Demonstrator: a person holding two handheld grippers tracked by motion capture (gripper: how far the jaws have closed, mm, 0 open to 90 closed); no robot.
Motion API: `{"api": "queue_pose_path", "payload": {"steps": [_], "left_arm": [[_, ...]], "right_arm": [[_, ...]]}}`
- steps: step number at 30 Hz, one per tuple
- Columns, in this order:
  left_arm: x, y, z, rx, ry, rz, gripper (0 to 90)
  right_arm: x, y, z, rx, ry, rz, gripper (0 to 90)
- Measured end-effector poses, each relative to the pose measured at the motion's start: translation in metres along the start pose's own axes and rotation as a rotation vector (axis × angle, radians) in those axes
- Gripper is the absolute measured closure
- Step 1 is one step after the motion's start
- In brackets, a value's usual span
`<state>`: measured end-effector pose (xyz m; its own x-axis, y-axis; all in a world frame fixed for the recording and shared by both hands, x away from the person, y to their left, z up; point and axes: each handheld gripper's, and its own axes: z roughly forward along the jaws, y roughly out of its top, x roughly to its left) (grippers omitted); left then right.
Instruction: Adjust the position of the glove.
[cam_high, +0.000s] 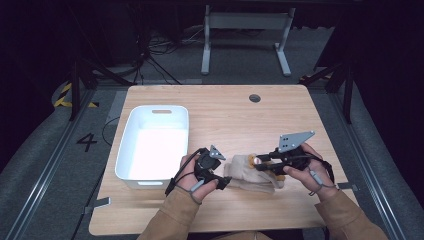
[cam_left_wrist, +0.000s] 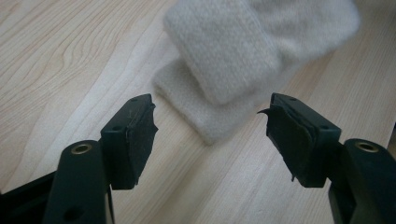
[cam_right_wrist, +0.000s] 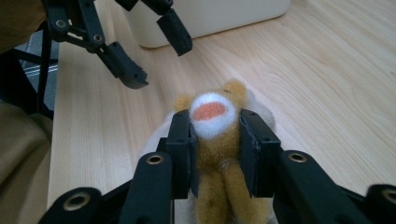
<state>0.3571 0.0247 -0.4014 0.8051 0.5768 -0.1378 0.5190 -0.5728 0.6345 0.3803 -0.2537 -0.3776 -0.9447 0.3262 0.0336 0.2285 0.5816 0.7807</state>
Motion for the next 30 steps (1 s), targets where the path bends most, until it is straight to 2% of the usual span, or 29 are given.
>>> {"api": "queue_pose_path", "payload": {"steps": [6, 12, 13, 16, 26, 27, 30], "left_arm": [[0.000, 0.000, 0.000, 0.001, 0.002, 0.000, 33.1], [-0.001, 0.000, 0.002, 0.011, -0.004, 0.004, 33.1], [-0.001, 0.000, 0.003, 0.010, 0.001, 0.006, 33.1], [-0.002, 0.000, 0.004, 0.015, -0.003, 0.007, 33.3], [-0.005, 0.000, 0.011, 0.026, -0.001, 0.023, 35.6], [-0.005, 0.000, 0.012, 0.030, -0.002, 0.025, 36.2], [-0.006, 0.000, 0.013, 0.031, 0.000, 0.027, 36.9]], "right_arm": [[0.001, -0.002, 0.011, 0.015, 0.029, -0.023, 68.5], [-0.005, -0.010, 0.020, 0.047, 0.065, -0.002, 68.3], [-0.007, -0.012, 0.023, 0.067, 0.081, 0.004, 68.0], [-0.009, -0.016, 0.028, 0.094, 0.090, 0.007, 67.4], [-0.012, -0.020, 0.033, 0.152, 0.043, -0.009, 65.8], [-0.012, -0.022, 0.035, 0.176, 0.033, -0.014, 64.8], [-0.011, -0.022, 0.038, 0.198, 0.015, -0.031, 63.1]]}}
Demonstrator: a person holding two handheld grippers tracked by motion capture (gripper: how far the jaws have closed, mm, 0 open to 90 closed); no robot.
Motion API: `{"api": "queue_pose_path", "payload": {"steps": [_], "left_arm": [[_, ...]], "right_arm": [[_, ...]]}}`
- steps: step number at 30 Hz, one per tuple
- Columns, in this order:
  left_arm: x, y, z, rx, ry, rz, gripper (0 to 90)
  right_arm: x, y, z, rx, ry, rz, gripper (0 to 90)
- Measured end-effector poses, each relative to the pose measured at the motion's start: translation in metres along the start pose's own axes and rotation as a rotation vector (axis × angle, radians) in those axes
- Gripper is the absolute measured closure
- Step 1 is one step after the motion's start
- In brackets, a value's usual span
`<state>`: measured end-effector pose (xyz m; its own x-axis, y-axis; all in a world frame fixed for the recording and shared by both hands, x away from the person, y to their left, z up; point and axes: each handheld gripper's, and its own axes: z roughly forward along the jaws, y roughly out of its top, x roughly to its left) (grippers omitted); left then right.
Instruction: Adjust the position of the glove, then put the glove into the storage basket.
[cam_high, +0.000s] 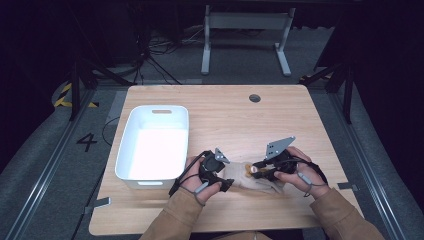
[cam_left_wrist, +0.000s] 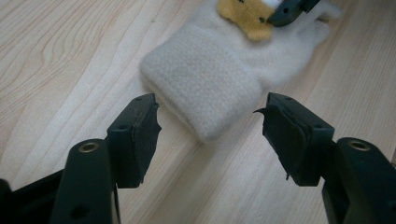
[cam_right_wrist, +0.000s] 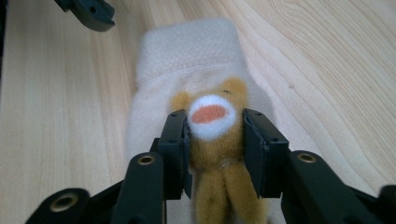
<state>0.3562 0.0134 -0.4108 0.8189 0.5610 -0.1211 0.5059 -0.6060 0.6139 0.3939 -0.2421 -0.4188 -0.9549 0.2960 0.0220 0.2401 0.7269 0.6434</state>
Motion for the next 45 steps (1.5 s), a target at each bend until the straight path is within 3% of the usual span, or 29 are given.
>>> {"api": "queue_pose_path", "payload": {"steps": [3, 8, 14, 18, 19, 22, 23, 26, 27, 28, 29, 30, 31, 33, 36, 39, 40, 42, 44, 45], "left_arm": [[0.000, 0.000, -0.001, -0.011, -0.010, -0.001, 37.6], [0.000, 0.002, -0.001, -0.031, -0.010, -0.011, 33.4], [-0.001, 0.004, -0.002, -0.045, -0.022, -0.001, 26.1], [-0.002, 0.006, -0.004, -0.071, -0.018, 0.010, 26.5], [-0.003, 0.005, -0.005, -0.094, -0.020, 0.042, 26.6], [-0.004, 0.006, -0.007, -0.125, -0.008, 0.047, 27.5], [-0.005, 0.007, -0.008, -0.143, -0.009, 0.049, 27.3], [-0.004, 0.008, -0.009, -0.144, -0.008, 0.046, 27.0], [-0.004, 0.008, -0.009, -0.143, -0.006, 0.044, 26.7], [-0.004, 0.008, -0.009, -0.143, -0.006, 0.044, 26.8], [-0.003, 0.009, -0.009, -0.144, -0.006, 0.039, 26.8], [-0.003, 0.009, -0.009, -0.144, -0.006, 0.039, 26.8], [-0.002, 0.009, -0.009, -0.158, -0.007, 0.034, 27.1], [-0.002, 0.009, -0.009, -0.165, -0.011, 0.033, 26.9], [-0.002, 0.010, -0.009, -0.170, -0.007, 0.039, 25.6], [-0.003, 0.012, -0.008, -0.171, -0.004, 0.044, 22.9], [-0.003, 0.012, -0.008, -0.171, -0.004, 0.044, 21.8], [-0.003, 0.012, -0.007, -0.167, 0.002, 0.050, 21.3], [-0.003, 0.013, -0.007, -0.172, 0.010, 0.051, 20.8], [-0.002, 0.014, -0.008, -0.170, 0.013, 0.051, 21.2]], "right_arm": [[0.002, 0.000, -0.001, 0.001, -0.020, 0.003, 56.6], [0.002, 0.000, -0.006, -0.029, -0.029, 0.012, 54.0], [0.000, 0.000, -0.022, -0.110, -0.057, 0.051, 50.6], [-0.003, -0.001, -0.034, -0.155, -0.093, 0.100, 51.2], [-0.005, -0.003, -0.039, -0.197, -0.081, 0.140, 51.6], [-0.006, -0.004, -0.042, -0.224, -0.097, 0.140, 48.3], [-0.007, -0.005, -0.048, -0.220, -0.151, 0.151, 49.2], [-0.007, -0.007, -0.054, -0.222, -0.169, 0.177, 50.2], [-0.008, -0.008, -0.063, -0.226, -0.226, 0.181, 48.6], [-0.008, -0.008, -0.063, -0.226, -0.226, 0.181, 48.6], [-0.012, -0.012, -0.072, -0.236, -0.249, 0.224, 46.6], [-0.012, -0.012, -0.072, -0.236, -0.249, 0.224, 46.6], [-0.014, -0.015, -0.077, -0.238, -0.278, 0.242, 40.5], [-0.017, -0.020, -0.083, -0.227, -0.307, 0.250, 40.4], [-0.020, -0.024, -0.089, -0.228, -0.314, 0.264, 37.1], [-0.027, -0.033, -0.099, -0.265, -0.317, 0.338, 28.4], [-0.027, -0.033, -0.099, -0.265, -0.317, 0.338, 28.4], [-0.031, -0.037, -0.101, -0.261, -0.353, 0.357, 18.9], [-0.035, -0.041, -0.103, -0.268, -0.373, 0.382, 16.2], [-0.038, -0.044, -0.103, -0.269, -0.411, 0.427, 16.4]]}}
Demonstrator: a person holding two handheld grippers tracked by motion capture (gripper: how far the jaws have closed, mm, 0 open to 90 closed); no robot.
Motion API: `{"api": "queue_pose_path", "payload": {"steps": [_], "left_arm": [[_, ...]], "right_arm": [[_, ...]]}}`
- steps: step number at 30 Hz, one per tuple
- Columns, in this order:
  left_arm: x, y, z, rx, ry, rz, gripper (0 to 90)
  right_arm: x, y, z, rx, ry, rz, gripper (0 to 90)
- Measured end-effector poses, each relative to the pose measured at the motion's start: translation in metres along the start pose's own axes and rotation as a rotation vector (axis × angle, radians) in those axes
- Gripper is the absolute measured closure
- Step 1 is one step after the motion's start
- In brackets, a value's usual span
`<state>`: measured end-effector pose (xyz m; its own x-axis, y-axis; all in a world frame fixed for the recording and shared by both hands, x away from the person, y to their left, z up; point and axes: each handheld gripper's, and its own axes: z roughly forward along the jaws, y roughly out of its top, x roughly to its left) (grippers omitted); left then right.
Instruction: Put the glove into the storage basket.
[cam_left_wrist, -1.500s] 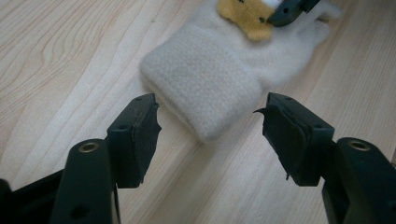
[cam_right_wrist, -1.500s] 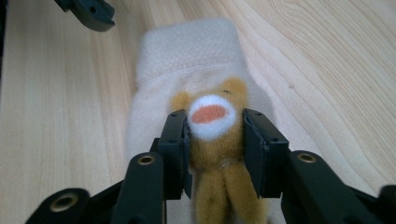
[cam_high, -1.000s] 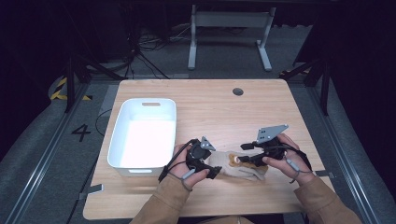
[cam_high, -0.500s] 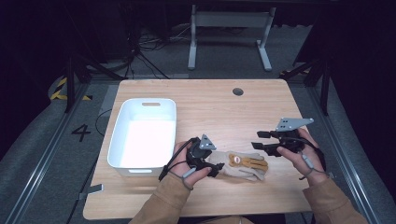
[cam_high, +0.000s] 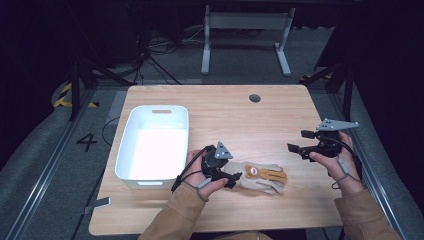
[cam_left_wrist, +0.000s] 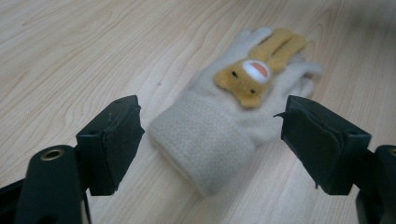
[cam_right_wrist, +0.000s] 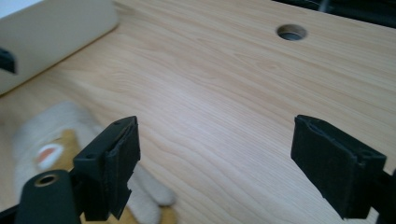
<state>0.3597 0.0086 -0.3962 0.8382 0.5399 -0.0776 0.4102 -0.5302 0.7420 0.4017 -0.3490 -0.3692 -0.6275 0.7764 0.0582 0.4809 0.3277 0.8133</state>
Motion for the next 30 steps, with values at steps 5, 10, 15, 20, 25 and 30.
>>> {"api": "queue_pose_path", "payload": {"steps": [5, 10, 15, 20, 25, 30], "left_arm": [[0.000, 0.000, -0.001, -0.002, 0.018, -0.002, 23.2], [0.000, 0.000, 0.000, -0.005, 0.028, -0.001, 26.0], [0.003, -0.002, 0.000, -0.035, 0.012, -0.004, 34.8], [0.005, -0.001, 0.000, -0.048, 0.003, -0.021, 36.8], [0.005, 0.000, 0.002, -0.040, -0.006, -0.012, 34.4], [0.002, 0.006, 0.000, -0.022, -0.017, 0.018, 33.5]], "right_arm": [[-0.009, -0.004, 0.000, 0.019, -0.086, 0.009, 27.4], [-0.020, -0.008, -0.001, 0.035, -0.098, 0.011, 40.5], [-0.035, -0.018, 0.000, 0.071, -0.104, 0.033, 46.5], [-0.043, -0.024, 0.002, 0.104, -0.135, 0.047, 46.7], [-0.044, -0.025, 0.002, 0.078, -0.095, 0.057, 49.9], [-0.043, -0.024, 0.001, 0.069, -0.089, 0.062, 49.7]]}}
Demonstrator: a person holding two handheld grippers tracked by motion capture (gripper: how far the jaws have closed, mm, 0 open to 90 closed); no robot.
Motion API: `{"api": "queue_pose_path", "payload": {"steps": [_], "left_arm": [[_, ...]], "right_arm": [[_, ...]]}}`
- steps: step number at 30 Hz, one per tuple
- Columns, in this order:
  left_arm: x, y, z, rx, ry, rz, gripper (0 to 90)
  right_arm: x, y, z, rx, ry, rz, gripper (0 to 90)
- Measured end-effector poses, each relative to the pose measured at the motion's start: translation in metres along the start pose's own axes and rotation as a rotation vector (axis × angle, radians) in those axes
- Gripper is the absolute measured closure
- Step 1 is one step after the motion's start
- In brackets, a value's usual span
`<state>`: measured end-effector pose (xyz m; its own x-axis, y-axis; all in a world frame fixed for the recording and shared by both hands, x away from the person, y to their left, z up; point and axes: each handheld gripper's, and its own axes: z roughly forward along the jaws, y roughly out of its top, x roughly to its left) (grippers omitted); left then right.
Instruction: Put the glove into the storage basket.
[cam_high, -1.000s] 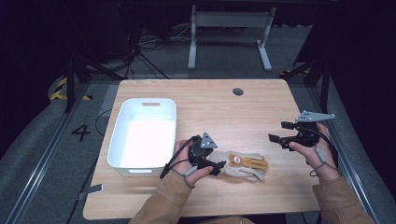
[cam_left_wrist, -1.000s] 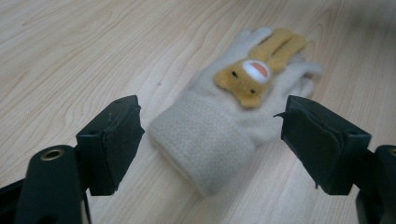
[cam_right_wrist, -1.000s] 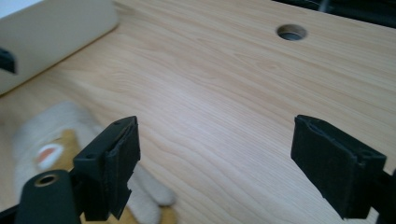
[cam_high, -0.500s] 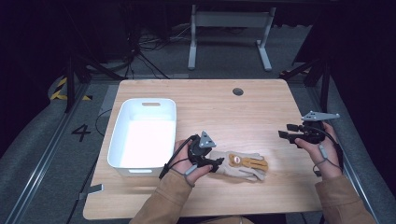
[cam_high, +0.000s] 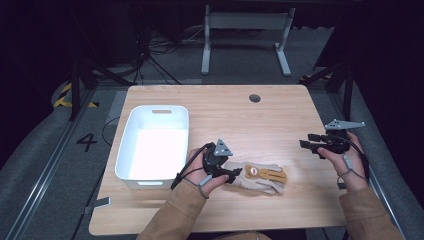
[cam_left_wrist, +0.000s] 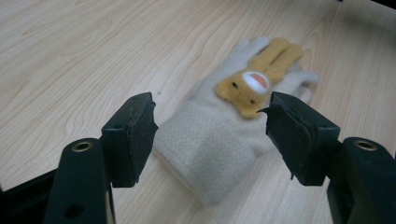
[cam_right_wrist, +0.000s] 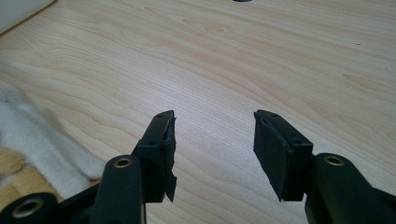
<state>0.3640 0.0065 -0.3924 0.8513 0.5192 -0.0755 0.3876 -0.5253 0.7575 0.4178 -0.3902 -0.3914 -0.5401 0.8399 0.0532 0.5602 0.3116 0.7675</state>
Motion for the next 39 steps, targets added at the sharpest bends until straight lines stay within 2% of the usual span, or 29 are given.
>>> {"api": "queue_pose_path", "payload": {"steps": [2, 3, 5, 6, 7, 8, 11, 12, 15, 18, 19, 20, 21, 22, 27, 39], "left_arm": [[-0.001, 0.002, 0.000, 0.007, 0.004, 0.032, 33.6], [-0.001, 0.002, 0.000, 0.007, 0.004, 0.032, 34.6], [0.000, 0.003, 0.002, 0.010, 0.002, 0.033, 35.3], [0.000, 0.003, 0.003, 0.010, 0.001, 0.035, 36.9], [0.000, 0.003, 0.003, 0.010, 0.001, 0.035, 37.8], [0.000, 0.003, 0.006, 0.007, -0.017, 0.049, 39.1], [0.000, 0.004, 0.010, 0.008, -0.039, 0.058, 38.0], [-0.001, 0.006, 0.014, 0.015, -0.050, 0.078, 36.1], [-0.001, 0.007, 0.017, 0.019, -0.061, 0.085, 29.7], [-0.001, 0.007, 0.023, 0.059, -0.068, 0.104, 25.5], [-0.001, 0.007, 0.023, 0.059, -0.068, 0.104, 24.3], [0.000, 0.006, 0.027, 0.083, -0.074, 0.106, 23.5], [0.000, 0.006, 0.027, 0.083, -0.074, 0.106, 22.7], [0.001, 0.006, 0.031, 0.103, -0.072, 0.125, 22.0], [0.001, 0.006, 0.035, 0.124, -0.093, 0.161, 20.3], [0.007, 0.000, 0.050, 0.139, -0.129, 0.189, 19.8]], "right_arm": [[0.001, 0.000, 0.000, 0.007, 0.019, -0.001, 52.7], [0.001, 0.000, 0.000, 0.007, 0.019, -0.001, 52.7], [0.004, 0.001, -0.001, 0.025, 0.057, -0.014, 62.4], [0.009, 0.003, -0.003, 0.036, 0.102, -0.024, 69.0], [0.011, 0.004, -0.004, 0.042, 0.110, -0.032, 71.3], [0.014, 0.005, -0.005, 0.050, 0.116, -0.038, 72.3], [0.018, 0.008, -0.006, 0.047, 0.137, -0.055, 72.7], [0.019, 0.008, -0.006, 0.045, 0.143, -0.056, 72.5], [0.019, 0.008, -0.007, 0.039, 0.152, -0.055, 71.2], [0.018, 0.008, -0.008, 0.034, 0.161, -0.050, 69.0], [0.018, 0.007, -0.008, 0.032, 0.164, -0.047, 68.4], [0.018, 0.006, -0.008, 0.033, 0.165, -0.041, 67.9], [0.018, 0.006, -0.008, 0.033, 0.165, -0.041, 67.9], [0.017, 0.005, -0.009, 0.028, 0.167, -0.041, 67.1], [0.017, 0.003, -0.012, 0.027, 0.168, -0.033, 66.2], [0.014, -0.009, -0.022, 0.029, 0.152, -0.015, 63.1]]}}
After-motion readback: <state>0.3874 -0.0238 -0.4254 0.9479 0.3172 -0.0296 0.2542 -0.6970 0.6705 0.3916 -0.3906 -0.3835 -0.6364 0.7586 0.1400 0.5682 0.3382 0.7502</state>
